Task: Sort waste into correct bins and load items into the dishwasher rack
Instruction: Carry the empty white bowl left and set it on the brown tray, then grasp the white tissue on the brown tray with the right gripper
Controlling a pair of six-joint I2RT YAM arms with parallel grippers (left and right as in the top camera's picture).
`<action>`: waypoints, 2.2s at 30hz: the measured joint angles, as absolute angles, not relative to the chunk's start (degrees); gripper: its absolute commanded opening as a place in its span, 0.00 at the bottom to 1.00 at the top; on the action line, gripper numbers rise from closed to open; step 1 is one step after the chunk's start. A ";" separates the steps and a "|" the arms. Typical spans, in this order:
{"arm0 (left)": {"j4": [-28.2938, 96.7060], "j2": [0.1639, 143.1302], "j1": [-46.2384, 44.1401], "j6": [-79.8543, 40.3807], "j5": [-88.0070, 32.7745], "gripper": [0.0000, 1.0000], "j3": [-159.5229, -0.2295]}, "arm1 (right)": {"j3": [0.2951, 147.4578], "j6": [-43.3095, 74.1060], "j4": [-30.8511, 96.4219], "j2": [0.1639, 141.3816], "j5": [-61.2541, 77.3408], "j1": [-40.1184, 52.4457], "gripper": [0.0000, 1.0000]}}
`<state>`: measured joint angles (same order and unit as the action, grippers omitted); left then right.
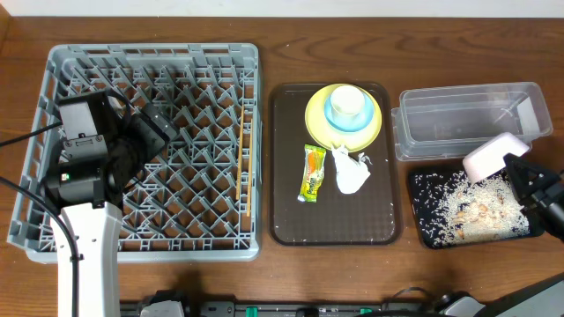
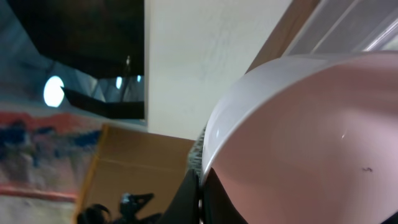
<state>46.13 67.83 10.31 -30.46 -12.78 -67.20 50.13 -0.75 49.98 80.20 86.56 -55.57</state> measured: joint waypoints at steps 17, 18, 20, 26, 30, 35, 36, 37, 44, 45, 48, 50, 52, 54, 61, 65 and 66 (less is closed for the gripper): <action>46.13 67.83 10.31 -30.46 -12.78 0.93 -67.20 | 62.39 12.51 48.71 74.06 52.56 -16.12 0.01; 46.13 67.83 10.31 -30.46 -12.78 0.93 -67.20 | 63.31 13.43 48.56 73.41 49.50 -11.46 0.01; 46.15 67.83 10.31 -30.46 -12.78 0.93 -67.20 | 63.83 14.98 48.60 72.64 44.12 -3.73 0.01; 46.13 67.83 10.31 -30.46 -12.78 0.93 -67.20 | 63.79 19.64 50.06 74.06 25.02 19.77 0.01; 46.13 67.83 10.31 -30.46 -12.78 0.93 -67.20 | 63.68 22.72 51.05 76.64 16.01 30.24 0.01; 46.13 67.83 10.31 -30.46 -12.78 0.93 -67.20 | 63.55 26.48 53.01 81.43 8.08 38.26 0.01; 46.13 67.83 10.31 -30.46 -12.78 0.93 -67.20 | 63.55 27.11 52.99 82.76 7.01 39.53 0.01; 46.13 67.83 10.31 -30.46 -12.80 0.93 -67.20 | 63.55 27.53 52.95 83.77 6.44 40.29 0.01; 46.13 67.83 10.31 -30.46 -12.78 0.93 -67.20 | 63.40 29.71 51.29 91.18 4.21 44.73 0.32; 46.13 67.83 10.31 -30.46 -12.78 0.93 -67.20 | 63.35 29.65 51.11 91.79 4.03 44.99 0.38; 46.13 67.83 10.31 -30.46 -12.78 0.93 -67.20 | 63.26 29.71 51.16 92.31 3.97 44.97 0.47; 46.13 67.83 10.31 -30.46 -12.78 0.93 -67.20 | 63.29 29.58 51.27 92.07 3.81 44.77 0.50; 46.15 67.83 10.31 -30.46 -12.78 0.93 -67.20 | 63.40 29.28 52.05 91.72 3.84 44.01 0.61; 46.13 67.83 10.31 -30.46 -12.78 0.93 -67.20 | 64.12 28.71 53.43 90.98 3.64 42.30 0.75; 46.13 67.83 10.31 -30.46 -12.78 0.93 -67.20 | 67.77 26.87 54.59 86.52 -0.25 33.41 0.69; 46.13 67.83 10.31 -30.46 -12.78 0.93 -67.20 | 67.66 26.70 54.04 86.80 -1.83 28.62 0.68; 46.13 67.83 10.31 -30.46 -12.78 0.93 -67.20 | 67.40 26.72 53.45 87.15 -2.07 27.83 0.68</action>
<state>46.13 67.83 10.31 -30.46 -12.78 -67.20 67.40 26.72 53.45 87.15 -2.07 27.83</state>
